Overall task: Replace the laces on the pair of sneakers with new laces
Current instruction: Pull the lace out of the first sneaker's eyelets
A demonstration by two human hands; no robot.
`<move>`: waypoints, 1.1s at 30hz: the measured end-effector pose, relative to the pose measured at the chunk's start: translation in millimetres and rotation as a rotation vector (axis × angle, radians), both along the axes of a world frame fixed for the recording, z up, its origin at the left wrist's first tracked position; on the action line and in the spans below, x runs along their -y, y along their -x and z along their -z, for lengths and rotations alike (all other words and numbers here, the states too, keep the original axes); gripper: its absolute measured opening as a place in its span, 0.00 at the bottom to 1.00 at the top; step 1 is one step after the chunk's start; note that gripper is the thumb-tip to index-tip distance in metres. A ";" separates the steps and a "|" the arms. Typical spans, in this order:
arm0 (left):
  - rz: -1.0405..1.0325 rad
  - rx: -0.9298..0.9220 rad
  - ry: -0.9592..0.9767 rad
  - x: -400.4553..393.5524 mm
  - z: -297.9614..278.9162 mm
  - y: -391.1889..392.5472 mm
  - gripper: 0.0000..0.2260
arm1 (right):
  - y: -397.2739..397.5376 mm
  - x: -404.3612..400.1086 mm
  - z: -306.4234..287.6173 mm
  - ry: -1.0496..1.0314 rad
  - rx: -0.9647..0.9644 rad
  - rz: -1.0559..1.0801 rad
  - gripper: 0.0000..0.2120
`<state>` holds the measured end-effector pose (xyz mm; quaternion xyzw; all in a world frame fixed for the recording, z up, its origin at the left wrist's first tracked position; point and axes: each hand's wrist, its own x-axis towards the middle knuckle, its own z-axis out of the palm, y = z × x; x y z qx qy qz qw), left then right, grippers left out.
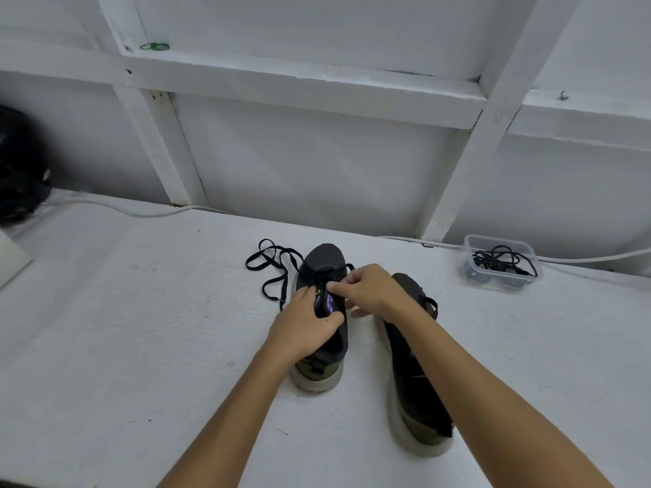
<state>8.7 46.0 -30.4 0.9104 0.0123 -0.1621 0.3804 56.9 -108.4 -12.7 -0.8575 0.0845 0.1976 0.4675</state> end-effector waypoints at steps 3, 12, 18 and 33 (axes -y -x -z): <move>0.009 -0.003 0.008 -1.0 0.7 0.5 0.15 | -3.4 -7.2 6.6 0.044 0.067 -0.050 0.08; -0.008 -0.033 0.022 -2.3 -0.2 4.0 0.24 | -18.5 37.1 -9.0 0.251 0.228 0.290 0.14; 0.008 -0.025 0.017 -2.6 -0.9 2.8 0.22 | 3.4 -3.3 2.7 0.043 0.002 0.021 0.15; -0.002 -0.015 0.030 -3.3 1.5 3.5 0.19 | 6.0 2.8 -4.6 0.003 -0.036 0.014 0.17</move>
